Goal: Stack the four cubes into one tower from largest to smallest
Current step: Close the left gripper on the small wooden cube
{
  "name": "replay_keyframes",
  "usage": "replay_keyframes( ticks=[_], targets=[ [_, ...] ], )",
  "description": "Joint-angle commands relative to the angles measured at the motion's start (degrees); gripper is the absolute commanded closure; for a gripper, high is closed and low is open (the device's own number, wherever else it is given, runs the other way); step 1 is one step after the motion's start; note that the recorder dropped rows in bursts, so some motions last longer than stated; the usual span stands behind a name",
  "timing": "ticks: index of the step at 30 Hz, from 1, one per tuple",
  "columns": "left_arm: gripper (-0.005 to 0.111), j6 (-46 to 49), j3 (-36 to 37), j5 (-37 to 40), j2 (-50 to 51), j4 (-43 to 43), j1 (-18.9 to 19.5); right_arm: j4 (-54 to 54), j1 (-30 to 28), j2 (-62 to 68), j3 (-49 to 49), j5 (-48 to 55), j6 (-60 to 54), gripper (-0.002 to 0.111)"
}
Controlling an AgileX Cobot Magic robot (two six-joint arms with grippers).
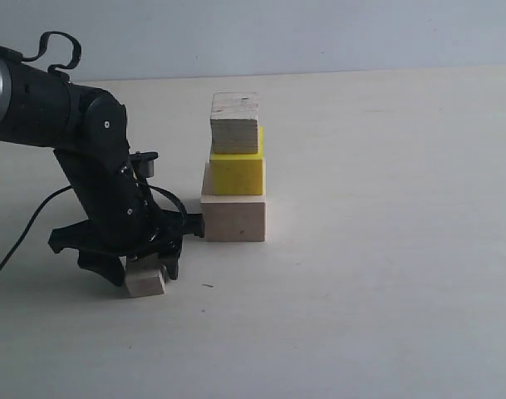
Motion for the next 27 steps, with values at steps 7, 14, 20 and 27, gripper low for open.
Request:
replay_keyframes(
  ticks=[7, 14, 20, 27],
  targets=[
    [0.041, -0.45, -0.32, -1.22, -0.02, 0.23, -0.33, -0.35, -0.04, -0.25, 0.20, -0.04, -0.48, 0.108],
    [0.041, -0.45, -0.32, -1.22, -1.13, 0.00, -0.33, -0.35, -0.04, -0.25, 0.20, -0.04, -0.48, 0.108],
    [0.041, -0.06, -0.32, -1.11, -1.10, 0.00, -0.33, -0.24, -0.04, -0.25, 0.20, -0.06, -0.48, 0.108],
    [0.047, -0.06, -0.32, -1.11, -1.10, 0.00, -0.33, -0.23, -0.04, -0.25, 0.20, 0.41, -0.48, 0.108]
  ],
)
